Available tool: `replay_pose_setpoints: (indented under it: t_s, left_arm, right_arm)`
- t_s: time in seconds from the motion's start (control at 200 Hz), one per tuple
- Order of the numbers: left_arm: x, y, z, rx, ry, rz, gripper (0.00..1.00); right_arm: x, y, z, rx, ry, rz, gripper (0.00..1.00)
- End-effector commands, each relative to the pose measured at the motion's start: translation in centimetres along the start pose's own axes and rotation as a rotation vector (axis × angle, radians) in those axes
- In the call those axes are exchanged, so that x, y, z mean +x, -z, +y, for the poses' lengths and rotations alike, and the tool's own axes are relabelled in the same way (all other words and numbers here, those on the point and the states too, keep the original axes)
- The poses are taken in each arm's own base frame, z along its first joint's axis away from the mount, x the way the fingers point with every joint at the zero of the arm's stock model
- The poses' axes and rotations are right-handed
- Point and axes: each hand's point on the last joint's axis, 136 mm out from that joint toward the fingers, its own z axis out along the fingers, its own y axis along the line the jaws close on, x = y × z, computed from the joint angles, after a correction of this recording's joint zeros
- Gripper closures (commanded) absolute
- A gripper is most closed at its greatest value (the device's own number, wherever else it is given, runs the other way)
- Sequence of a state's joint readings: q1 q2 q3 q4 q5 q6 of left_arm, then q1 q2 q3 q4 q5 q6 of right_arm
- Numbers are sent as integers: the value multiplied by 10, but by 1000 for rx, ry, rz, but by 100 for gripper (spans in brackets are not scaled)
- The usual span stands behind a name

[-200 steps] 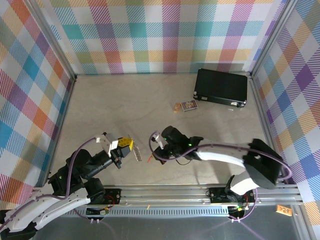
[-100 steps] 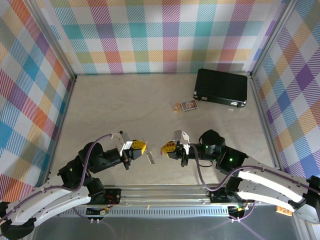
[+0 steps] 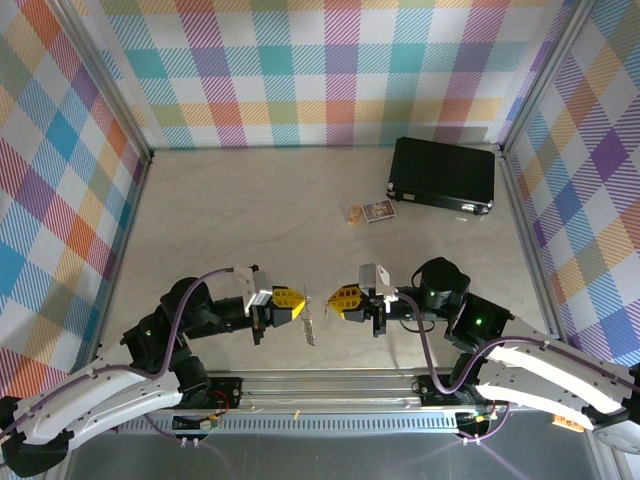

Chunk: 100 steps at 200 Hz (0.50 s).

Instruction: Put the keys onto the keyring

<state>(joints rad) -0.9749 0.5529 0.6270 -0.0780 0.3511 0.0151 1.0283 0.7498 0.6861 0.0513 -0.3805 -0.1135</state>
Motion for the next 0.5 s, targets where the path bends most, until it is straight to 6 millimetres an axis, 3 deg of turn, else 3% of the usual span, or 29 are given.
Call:
replay_pose_setpoints:
  t_s: [0.0, 0.495]
  left_arm:
    - [-28, 3, -16, 75, -41, -83, 100]
    - [-30, -2, -19, 104, -38, -123, 100]
  right_arm:
    - [-15, 1, 5, -27, 13, -39, 100]
    - [-20, -4, -2, -2, -80, -86, 100]
